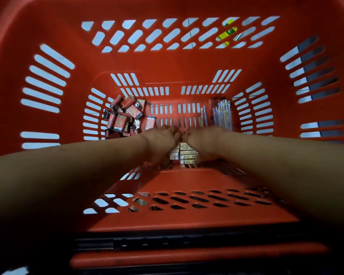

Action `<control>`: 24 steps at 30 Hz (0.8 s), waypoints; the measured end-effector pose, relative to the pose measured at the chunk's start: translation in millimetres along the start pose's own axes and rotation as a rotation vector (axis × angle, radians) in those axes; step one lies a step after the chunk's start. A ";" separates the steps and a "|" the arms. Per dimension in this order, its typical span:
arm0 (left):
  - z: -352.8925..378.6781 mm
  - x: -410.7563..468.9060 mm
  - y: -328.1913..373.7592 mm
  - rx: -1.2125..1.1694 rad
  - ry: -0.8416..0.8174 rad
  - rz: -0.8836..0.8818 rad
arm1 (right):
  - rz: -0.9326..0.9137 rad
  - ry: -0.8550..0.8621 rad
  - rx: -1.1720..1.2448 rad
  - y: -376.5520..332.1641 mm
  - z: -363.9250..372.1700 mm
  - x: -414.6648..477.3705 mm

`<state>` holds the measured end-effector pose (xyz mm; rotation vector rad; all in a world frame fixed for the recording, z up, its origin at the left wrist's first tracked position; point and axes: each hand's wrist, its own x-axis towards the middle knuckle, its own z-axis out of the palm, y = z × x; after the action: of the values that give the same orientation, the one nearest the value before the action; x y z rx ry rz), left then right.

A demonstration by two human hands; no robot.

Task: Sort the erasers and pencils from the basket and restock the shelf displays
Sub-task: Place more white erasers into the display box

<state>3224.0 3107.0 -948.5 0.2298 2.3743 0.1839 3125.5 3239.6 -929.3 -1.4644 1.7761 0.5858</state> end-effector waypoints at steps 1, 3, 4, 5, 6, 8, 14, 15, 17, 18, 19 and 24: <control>0.5 0.0 1.0 0.007 -0.001 -0.007 | -0.004 0.016 -0.026 -0.9 0.0 -0.9; 1.7 0.7 2.1 0.021 -0.002 -0.019 | -0.007 0.042 -0.069 -3.0 0.1 -2.3; 2.0 1.3 1.3 0.025 -0.004 -0.020 | -0.007 0.056 -0.082 -4.0 0.7 -2.1; 1.6 1.6 0.2 0.026 -0.001 -0.018 | -0.003 0.067 -0.091 -5.1 1.5 -1.6; 1.1 1.8 -1.4 0.024 0.005 -0.016 | 0.005 0.073 -0.096 -6.1 2.3 -0.8; 0.0 1.6 -4.5 0.016 0.034 -0.017 | 0.017 0.076 -0.099 -7.3 3.9 1.0; 6.9 -0.8 -0.7 0.084 0.085 -0.016 | 0.024 0.132 -0.178 -10.4 10.0 -0.9; 8.1 -0.6 0.1 0.099 0.088 -0.018 | 0.030 0.140 -0.190 -11.5 11.0 -1.4; 10.8 -0.5 0.2 0.122 0.104 -0.030 | 0.041 0.155 -0.193 -13.8 12.8 -0.7; 12.3 -0.6 0.3 0.132 0.117 -0.038 | 0.046 0.162 -0.188 -14.6 13.3 0.0; 14.0 -0.7 0.7 0.141 0.129 -0.047 | 0.053 0.166 -0.184 -14.9 14.1 1.1; 18.4 1.3 4.5 0.136 0.148 -0.070 | 0.092 0.183 -0.179 -21.1 13.9 4.8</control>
<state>3236.3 3113.0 -961.8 0.2033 2.5411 0.0061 3149.0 3241.9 -939.4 -1.6065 1.9841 0.6917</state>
